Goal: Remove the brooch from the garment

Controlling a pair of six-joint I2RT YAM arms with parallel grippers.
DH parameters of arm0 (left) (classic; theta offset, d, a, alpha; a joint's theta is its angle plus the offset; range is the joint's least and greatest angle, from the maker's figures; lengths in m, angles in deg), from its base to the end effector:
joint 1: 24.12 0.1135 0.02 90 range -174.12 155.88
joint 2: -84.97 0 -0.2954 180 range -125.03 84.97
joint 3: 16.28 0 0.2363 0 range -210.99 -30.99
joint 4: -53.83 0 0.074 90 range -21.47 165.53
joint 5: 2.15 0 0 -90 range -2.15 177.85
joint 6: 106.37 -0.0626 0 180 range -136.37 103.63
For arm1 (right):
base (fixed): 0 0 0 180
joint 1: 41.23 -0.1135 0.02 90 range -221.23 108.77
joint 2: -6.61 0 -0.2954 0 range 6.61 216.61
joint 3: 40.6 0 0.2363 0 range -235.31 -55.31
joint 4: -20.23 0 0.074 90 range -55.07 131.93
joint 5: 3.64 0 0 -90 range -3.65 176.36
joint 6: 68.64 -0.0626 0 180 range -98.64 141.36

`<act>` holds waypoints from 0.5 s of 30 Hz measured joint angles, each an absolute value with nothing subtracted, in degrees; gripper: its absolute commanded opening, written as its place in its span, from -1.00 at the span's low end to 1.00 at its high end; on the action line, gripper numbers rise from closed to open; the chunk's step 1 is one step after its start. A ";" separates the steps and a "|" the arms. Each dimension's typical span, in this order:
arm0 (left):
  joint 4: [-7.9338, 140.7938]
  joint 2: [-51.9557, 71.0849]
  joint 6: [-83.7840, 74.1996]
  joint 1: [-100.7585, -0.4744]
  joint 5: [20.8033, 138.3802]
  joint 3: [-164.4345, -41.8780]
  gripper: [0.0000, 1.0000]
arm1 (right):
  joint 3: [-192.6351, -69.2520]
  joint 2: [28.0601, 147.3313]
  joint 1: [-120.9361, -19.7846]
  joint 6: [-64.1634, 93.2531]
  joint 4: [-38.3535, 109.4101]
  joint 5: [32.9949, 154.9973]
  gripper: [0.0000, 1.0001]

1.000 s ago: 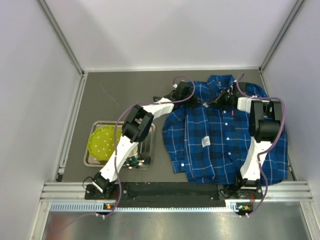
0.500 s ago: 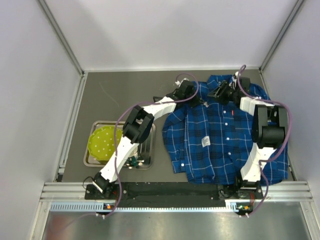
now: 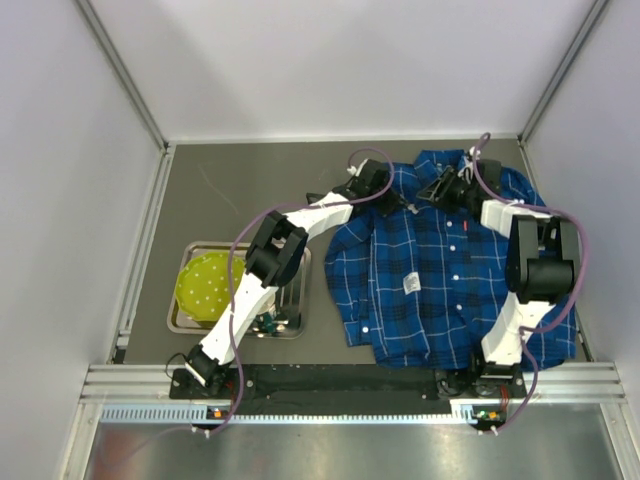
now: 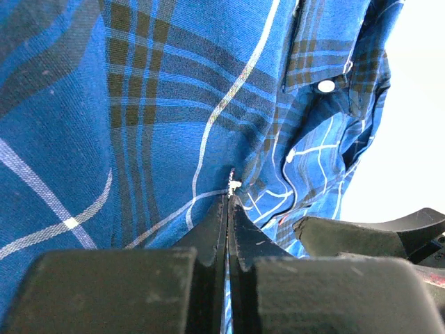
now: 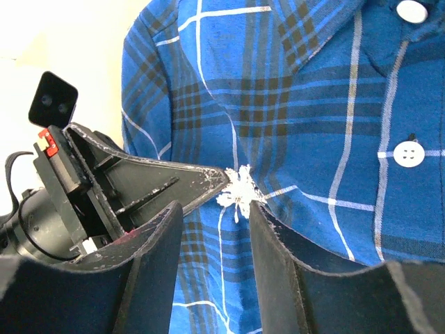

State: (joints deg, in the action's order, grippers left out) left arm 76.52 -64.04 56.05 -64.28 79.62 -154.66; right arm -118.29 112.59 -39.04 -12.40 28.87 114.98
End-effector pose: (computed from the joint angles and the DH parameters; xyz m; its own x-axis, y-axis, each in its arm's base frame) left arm 0.4674 -0.4061 0.1473 -0.8224 -0.5405 -0.1774 -0.1798 0.5429 -0.8203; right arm 0.4133 0.0142 0.2080 -0.6931 0.5147 -0.5046 0.0434 0.7287 0.6835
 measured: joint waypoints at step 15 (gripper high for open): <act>82.71 -64.02 61.10 -64.28 78.68 -158.86 -1.00 | -118.29 112.59 -42.51 -7.17 29.30 112.38 -0.13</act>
State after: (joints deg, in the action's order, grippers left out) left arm 82.71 -64.02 61.10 -64.28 78.68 -158.86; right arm -118.29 112.59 -42.51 -7.17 29.30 112.38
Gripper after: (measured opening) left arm 0.010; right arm 0.425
